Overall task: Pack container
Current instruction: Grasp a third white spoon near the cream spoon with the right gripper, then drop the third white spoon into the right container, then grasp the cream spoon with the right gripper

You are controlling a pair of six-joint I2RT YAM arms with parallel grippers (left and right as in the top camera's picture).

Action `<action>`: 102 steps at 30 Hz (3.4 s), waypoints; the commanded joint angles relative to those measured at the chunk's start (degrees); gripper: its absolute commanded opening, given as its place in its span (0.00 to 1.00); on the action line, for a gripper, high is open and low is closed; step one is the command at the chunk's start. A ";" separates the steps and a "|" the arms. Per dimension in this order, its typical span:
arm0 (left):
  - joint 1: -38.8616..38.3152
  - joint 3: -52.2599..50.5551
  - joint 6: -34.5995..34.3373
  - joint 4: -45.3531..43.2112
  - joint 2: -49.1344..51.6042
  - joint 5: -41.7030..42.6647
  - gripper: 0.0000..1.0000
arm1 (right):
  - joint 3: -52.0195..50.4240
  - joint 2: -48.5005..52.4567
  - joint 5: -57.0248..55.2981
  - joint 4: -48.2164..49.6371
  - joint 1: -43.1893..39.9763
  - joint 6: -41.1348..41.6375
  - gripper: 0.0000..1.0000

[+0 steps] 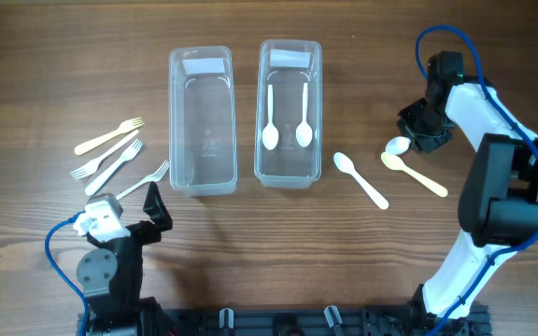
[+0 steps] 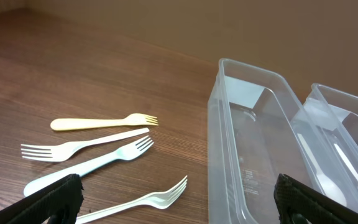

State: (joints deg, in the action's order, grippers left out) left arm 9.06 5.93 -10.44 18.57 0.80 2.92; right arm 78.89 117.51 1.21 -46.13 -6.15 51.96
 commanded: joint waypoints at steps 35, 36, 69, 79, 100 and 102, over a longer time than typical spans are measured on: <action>-0.22 -0.26 -0.33 -0.17 -0.42 0.68 1.00 | 18.12 -7.78 0.09 -3.72 32.61 -25.00 0.05; -0.22 -0.26 -0.33 -0.17 -0.42 0.68 1.00 | 18.12 -7.39 0.09 -4.07 32.61 -25.00 0.17; -0.22 -0.26 -0.33 -0.17 -0.42 0.68 1.00 | 6.95 -11.02 -0.07 -14.49 15.65 -81.35 0.84; -0.20 -0.26 -0.33 -0.17 -0.42 0.68 1.00 | -3.41 -11.02 3.80 -7.43 14.80 -81.81 0.79; -0.20 -0.26 -0.33 -0.17 -0.42 0.68 1.00 | -3.61 -11.02 -2.64 -6.73 1.42 -88.43 0.85; -0.22 -0.26 -0.33 -0.17 -0.42 0.68 1.00 | -3.61 -11.02 -2.49 -6.95 1.42 -88.74 0.85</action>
State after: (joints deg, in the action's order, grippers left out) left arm 9.06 5.93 -10.44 18.59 0.80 2.94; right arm 75.77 107.77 -0.73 -52.73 -4.97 -34.92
